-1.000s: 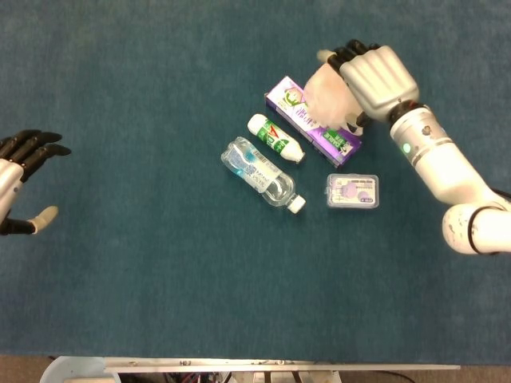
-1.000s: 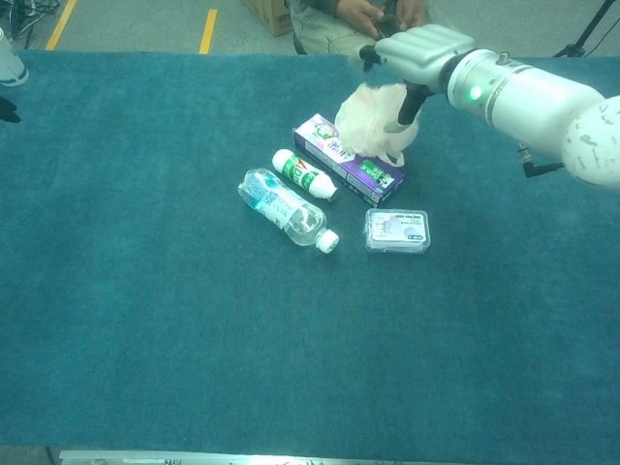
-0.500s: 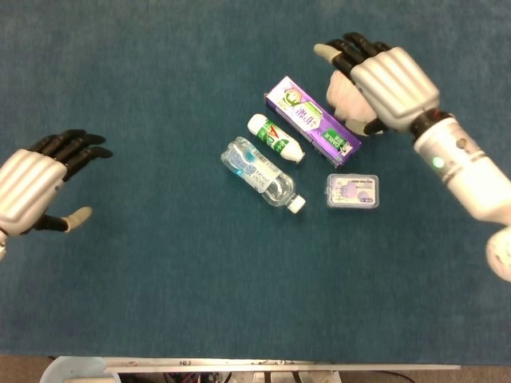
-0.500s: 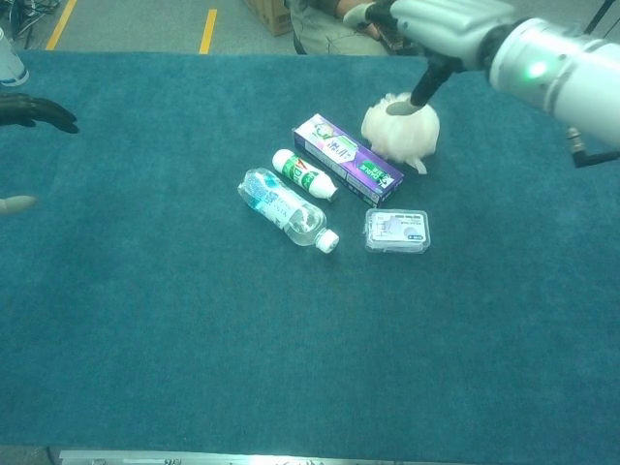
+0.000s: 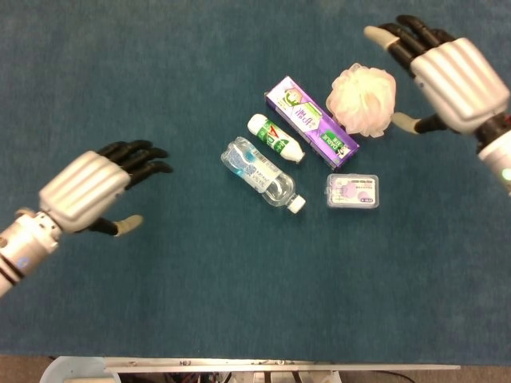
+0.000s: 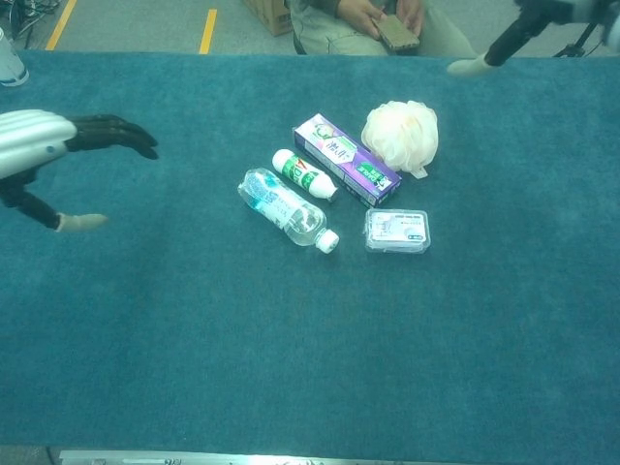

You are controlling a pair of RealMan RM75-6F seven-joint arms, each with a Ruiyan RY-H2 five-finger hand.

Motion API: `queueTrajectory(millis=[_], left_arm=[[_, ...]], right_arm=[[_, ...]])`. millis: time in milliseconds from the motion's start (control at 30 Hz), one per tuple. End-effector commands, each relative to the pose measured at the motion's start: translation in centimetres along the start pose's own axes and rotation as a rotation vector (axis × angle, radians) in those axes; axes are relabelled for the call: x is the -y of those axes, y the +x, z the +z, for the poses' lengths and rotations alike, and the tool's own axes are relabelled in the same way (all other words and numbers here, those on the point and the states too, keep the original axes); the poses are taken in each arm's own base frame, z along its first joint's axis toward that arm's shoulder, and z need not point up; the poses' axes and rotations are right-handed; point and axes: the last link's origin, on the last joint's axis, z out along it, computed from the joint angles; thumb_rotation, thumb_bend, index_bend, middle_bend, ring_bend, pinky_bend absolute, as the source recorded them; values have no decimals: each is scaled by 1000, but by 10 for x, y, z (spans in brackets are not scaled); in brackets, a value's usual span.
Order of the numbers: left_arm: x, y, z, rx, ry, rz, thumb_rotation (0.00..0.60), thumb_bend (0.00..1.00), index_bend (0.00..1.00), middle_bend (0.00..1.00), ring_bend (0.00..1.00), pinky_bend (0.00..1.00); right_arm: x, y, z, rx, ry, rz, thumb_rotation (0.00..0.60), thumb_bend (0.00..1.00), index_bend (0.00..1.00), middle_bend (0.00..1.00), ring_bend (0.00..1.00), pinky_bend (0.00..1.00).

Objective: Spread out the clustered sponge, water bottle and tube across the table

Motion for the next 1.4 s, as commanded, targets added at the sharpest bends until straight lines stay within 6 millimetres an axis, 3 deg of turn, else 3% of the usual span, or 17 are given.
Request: queueTrajectory(millis=[33, 400, 700, 933, 1400], left_arm=[[-8, 0, 17, 11, -45, 4, 600, 271, 171, 126, 79, 168], [-21, -15, 75, 79, -124, 34, 600, 271, 140, 92, 77, 168], [-25, -22, 115, 143, -134, 92, 600, 271, 123, 59, 57, 168], [-34, -18, 136, 164, -150, 120, 600, 271, 123, 31, 31, 162], [-50, -30, 167, 277, -148, 205, 600, 306, 46, 0, 0, 110]], right_arm=[[-4, 6, -8, -15, -6, 14, 600, 173, 19, 154, 75, 254], [-15, 19, -29, -76, -19, 23, 600, 174, 19, 155, 75, 254], [-25, 22, -33, -92, -48, 26, 600, 173, 19, 155, 75, 254], [-28, 22, -32, -98, -54, 28, 600, 174, 19, 155, 75, 254], [-42, 25, -38, -109, -83, 32, 600, 174, 19, 155, 75, 254]])
